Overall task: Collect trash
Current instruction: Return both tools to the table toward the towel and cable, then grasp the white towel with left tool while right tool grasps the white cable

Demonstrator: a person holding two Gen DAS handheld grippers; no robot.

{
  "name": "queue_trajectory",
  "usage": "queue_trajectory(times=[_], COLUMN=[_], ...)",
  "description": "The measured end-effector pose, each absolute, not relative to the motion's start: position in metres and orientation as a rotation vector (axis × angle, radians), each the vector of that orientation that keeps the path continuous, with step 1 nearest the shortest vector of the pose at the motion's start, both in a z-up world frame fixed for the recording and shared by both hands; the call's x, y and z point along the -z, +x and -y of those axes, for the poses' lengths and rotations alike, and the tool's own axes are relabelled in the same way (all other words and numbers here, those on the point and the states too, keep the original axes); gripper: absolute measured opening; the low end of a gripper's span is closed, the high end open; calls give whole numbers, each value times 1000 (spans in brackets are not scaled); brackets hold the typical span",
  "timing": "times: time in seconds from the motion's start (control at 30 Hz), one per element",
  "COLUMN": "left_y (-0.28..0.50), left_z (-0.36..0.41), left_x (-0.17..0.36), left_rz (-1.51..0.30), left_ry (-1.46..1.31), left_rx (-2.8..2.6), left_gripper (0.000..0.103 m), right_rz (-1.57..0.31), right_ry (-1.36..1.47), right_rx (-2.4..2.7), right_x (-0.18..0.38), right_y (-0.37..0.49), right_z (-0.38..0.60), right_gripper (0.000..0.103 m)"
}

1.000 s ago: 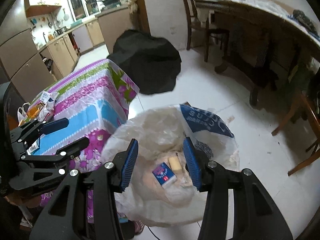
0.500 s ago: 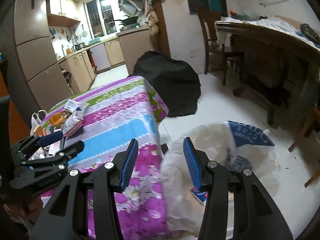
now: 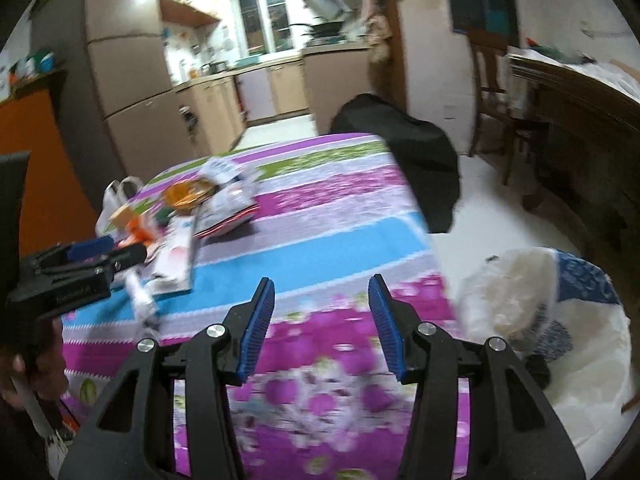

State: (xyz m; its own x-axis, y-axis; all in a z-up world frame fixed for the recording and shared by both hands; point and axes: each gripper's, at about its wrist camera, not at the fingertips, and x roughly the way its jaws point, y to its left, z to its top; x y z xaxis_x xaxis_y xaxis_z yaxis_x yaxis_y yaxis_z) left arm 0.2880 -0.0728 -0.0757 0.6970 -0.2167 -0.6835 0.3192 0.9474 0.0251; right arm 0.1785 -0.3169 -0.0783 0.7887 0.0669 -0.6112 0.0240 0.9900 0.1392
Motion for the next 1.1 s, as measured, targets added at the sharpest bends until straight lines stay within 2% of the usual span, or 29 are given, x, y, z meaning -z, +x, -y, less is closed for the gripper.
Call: queue_trajectory(times=[0.27, 0.57, 1.0, 1.1], left_y=[302, 304, 334, 335], left_z=[2, -22, -38, -35], left_x=[82, 102, 124, 129], left_rz=[-786, -797, -855, -860], left_ry=[97, 197, 195, 208], left_rx=[294, 415, 447, 473], left_gripper=[67, 69, 71, 72], right_rz=[-696, -766, -874, -908], right_ry=[78, 37, -1, 1], right_rx=[-192, -352, -434, -450], right_x=[82, 95, 114, 120], right_y=[193, 208, 239, 245], right_z=[260, 207, 172, 167], right_gripper=[55, 66, 66, 55])
